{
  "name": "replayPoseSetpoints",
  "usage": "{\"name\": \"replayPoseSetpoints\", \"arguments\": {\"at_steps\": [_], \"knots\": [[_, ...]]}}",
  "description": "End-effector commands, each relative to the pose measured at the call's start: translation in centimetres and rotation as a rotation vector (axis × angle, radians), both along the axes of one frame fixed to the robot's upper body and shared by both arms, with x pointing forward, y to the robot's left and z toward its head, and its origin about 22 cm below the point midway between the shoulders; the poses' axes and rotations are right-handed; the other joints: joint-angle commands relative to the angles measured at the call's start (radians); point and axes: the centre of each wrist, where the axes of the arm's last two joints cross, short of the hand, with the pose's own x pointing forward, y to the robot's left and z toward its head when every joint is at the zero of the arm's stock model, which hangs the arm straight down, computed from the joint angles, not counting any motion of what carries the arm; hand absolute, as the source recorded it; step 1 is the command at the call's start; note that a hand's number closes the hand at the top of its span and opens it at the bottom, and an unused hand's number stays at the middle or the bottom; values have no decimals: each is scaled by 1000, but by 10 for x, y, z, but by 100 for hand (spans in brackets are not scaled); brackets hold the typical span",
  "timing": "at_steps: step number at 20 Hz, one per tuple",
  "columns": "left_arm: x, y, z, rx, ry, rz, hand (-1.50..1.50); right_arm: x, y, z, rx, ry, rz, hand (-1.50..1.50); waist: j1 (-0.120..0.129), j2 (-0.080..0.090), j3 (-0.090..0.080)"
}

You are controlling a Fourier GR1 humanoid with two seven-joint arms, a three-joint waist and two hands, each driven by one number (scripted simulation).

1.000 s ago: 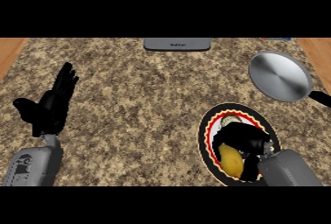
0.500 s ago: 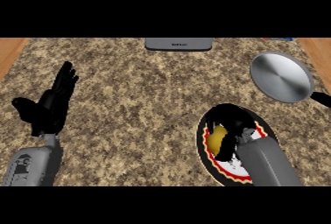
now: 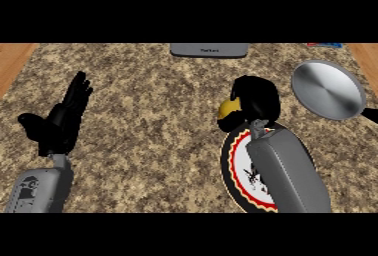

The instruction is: Pick the lemon from the plate and place it in the pan

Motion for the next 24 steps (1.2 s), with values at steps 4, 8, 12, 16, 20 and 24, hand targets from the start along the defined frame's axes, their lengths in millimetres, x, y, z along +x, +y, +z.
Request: {"name": "replayPoseSetpoints", "arguments": {"at_steps": [4,8,12,16,20,24], "knots": [[1,12,7,4,-2,24,0,14,30,51,46,-288,-188,150,-19,-1,1],[9,13,8,-13,-10,33,0,30,6,67,123,-351,-232,150,-30,1,1],[-4,1,-5,-12,0,24,0,35,-29,63,360,-435,-315,150,-26,3,2],[4,3,5,1,-1,12,0,62,-90,60,358,-482,-369,150,-23,5,2],[3,10,17,7,-23,31,0,71,-162,51,235,-462,-428,150,-16,7,2],[6,-10,11,0,-32,-1,0,63,-226,23,194,-459,-453,150,-13,12,3]]}}
